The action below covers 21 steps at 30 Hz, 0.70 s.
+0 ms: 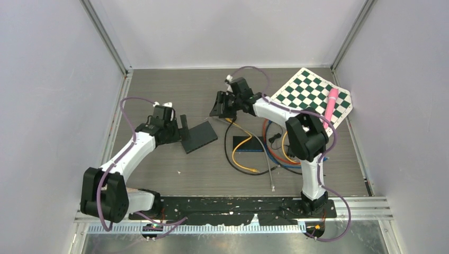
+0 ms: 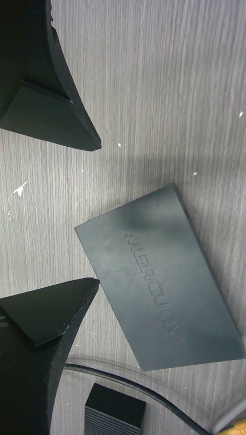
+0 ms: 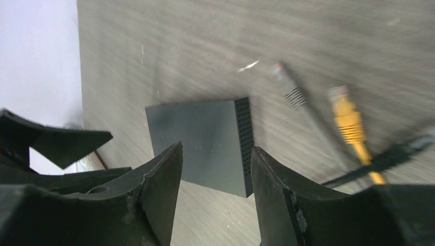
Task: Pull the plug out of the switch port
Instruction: Reset both arms
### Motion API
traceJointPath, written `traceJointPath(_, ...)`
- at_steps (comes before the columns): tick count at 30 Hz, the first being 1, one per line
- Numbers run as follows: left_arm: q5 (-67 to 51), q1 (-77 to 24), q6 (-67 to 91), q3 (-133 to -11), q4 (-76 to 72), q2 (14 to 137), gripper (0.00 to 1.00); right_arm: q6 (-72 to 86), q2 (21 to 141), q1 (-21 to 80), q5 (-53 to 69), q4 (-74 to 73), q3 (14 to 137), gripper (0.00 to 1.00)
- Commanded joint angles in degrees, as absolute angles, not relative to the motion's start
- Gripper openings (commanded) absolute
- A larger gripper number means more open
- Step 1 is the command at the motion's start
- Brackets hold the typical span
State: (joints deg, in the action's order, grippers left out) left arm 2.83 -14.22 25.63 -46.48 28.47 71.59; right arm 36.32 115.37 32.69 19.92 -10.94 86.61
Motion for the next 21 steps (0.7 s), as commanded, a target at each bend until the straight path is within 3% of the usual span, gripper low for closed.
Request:
traceJointPath(1, -2.7, -13.9, 27.3, -47.1, 24.7, 74.4, 0.98, 32.6, 120.8, 35.1, 26.7, -15.9, 91.1, 0.58)
traceJointPath(9, -6.0, -13.7, 26.8, -47.5, 21.1, 81.0, 0.95, 31.4, 125.6, 37.4, 30.6, -18.1, 92.6, 0.58)
traceJointPath(21, -11.0, -13.6, 24.3, -45.1, 18.8, 84.7, 0.84, 37.6, 116.2, 45.2, 29.8, -8.6, 76.5, 0.51)
